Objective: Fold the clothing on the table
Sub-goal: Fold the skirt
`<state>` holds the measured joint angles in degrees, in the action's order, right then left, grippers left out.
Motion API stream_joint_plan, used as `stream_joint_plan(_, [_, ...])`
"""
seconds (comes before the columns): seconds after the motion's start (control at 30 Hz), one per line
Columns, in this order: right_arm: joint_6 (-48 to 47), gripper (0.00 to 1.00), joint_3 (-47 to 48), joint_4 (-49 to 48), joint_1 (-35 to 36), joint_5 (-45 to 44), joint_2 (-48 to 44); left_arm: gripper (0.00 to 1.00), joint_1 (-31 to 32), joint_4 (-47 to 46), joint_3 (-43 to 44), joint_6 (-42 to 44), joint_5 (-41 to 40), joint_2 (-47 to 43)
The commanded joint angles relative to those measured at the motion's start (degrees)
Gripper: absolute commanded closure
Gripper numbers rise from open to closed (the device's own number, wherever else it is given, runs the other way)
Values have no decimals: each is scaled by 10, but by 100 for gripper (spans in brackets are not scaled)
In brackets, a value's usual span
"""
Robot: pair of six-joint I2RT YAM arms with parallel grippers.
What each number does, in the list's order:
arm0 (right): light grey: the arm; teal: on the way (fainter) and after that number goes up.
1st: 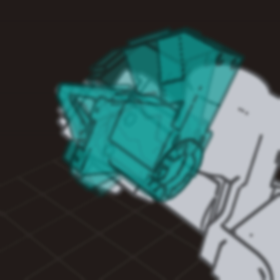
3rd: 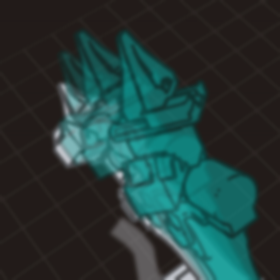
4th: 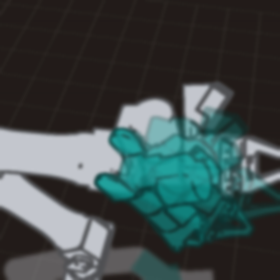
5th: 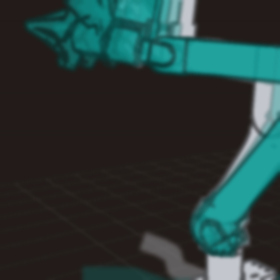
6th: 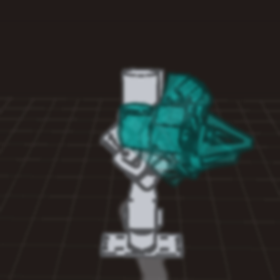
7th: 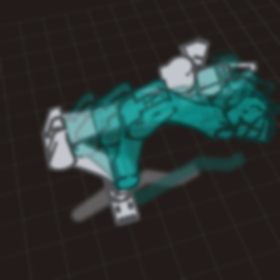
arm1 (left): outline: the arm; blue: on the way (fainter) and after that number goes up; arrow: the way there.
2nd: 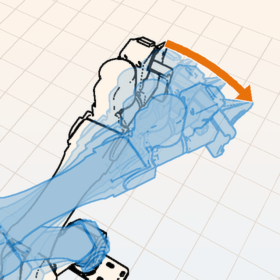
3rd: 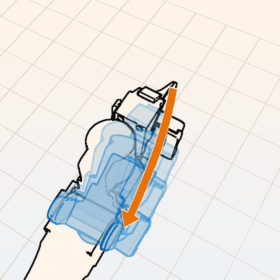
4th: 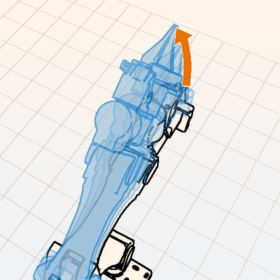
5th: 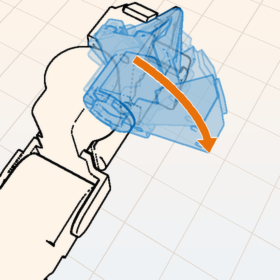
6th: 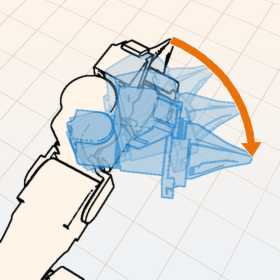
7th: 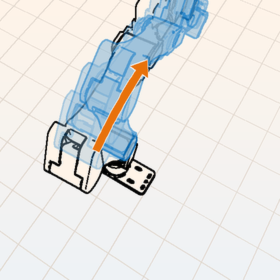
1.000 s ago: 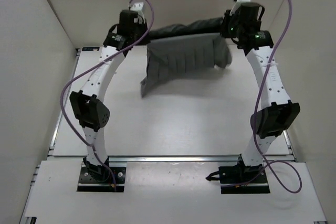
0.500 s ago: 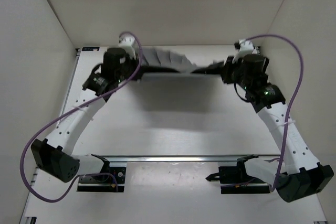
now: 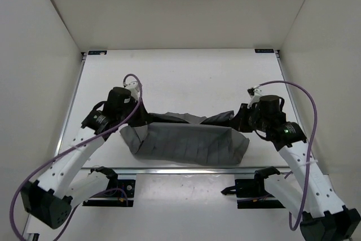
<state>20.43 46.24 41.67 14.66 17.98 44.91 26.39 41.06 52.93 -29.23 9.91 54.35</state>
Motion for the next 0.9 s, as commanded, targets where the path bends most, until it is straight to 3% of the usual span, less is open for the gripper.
stream_joint_plan(0.0, [-35,100,-8,4,-26,-86,44,100,-35,79,-13,21,-106,61])
stream_joint_plan(0.2, [-54,100,29,-52,-23,-84,147,100,-70,10,12,40,-88,136])
stream_joint_plan(0.27, [-76,100,102,-57,-59,-76,199,100,-94,0,86,62,-93,190])
stream_joint_plan(0.33, [-102,99,194,-49,-77,-85,281,100,-107,10,181,95,-98,287])
stream_joint_plan(0.43, [-141,100,400,-12,-82,-137,385,100,-112,59,413,128,-117,415])
stream_joint_plan(0.5, [-153,100,579,29,-79,-171,455,100,-111,102,626,142,-132,496])
stream_joint_plan(0.6, [-160,100,711,40,-73,-203,481,100,-100,89,775,157,-140,522])
stream_joint_plan(0.73, [-185,100,645,-33,-30,-281,393,100,-91,10,693,157,-149,435])
stream_joint_plan(0.87, [-181,100,480,-66,-23,-296,281,100,-71,-19,520,163,-163,340])
